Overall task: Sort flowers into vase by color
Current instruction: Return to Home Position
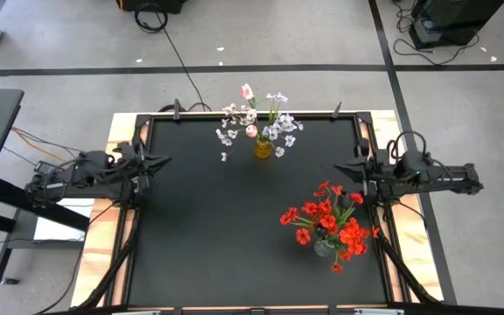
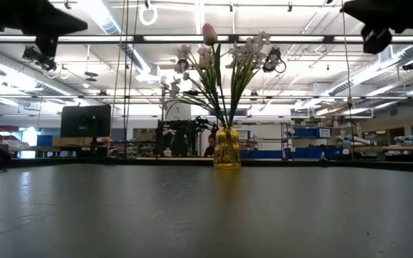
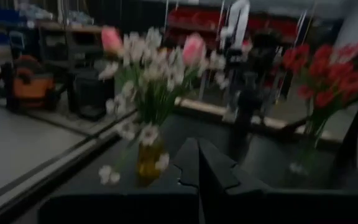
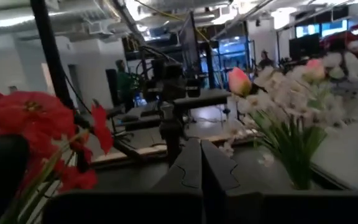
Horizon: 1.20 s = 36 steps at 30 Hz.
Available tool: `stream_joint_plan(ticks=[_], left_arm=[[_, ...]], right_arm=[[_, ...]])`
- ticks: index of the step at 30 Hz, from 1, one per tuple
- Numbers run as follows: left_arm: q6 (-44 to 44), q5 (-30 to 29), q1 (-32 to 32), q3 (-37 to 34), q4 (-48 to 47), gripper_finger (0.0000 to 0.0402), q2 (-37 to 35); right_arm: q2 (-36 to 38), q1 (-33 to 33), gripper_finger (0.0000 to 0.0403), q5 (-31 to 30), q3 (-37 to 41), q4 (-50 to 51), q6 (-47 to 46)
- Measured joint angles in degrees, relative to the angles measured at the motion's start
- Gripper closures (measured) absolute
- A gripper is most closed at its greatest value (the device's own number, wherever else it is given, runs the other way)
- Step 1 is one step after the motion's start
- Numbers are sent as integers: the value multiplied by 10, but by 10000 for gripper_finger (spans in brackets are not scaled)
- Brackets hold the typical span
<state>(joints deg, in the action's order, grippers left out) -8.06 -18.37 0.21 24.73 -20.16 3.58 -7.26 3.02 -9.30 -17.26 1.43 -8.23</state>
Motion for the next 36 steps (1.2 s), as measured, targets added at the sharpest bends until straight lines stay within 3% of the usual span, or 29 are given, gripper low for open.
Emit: stream_joint_plan(ticks=[4, 10, 15, 21, 25, 32, 36], left_arm=[[-16, 3, 0, 0, -43, 401, 6], [-12, 4, 0, -2, -35, 401, 6], [-32, 37, 0, -76, 104, 401, 18], [-50, 48, -1, -164, 233, 401, 28], [-74, 74, -1, -191, 238, 401, 28], [-80, 93, -1, -203, 231, 401, 25], [-78, 88, -1, -205, 179, 401, 12]], right_arm=[[47, -10, 403, 0, 15, 51, -9], [67, -28, 403, 30, 50, 24, -10], [71, -39, 403, 71, 99, -51, -55], [71, -44, 403, 74, 131, -94, -61], [71, -44, 403, 118, 132, -85, -68], [70, -44, 403, 109, 132, -36, -63], [70, -44, 403, 109, 132, -33, -51]])
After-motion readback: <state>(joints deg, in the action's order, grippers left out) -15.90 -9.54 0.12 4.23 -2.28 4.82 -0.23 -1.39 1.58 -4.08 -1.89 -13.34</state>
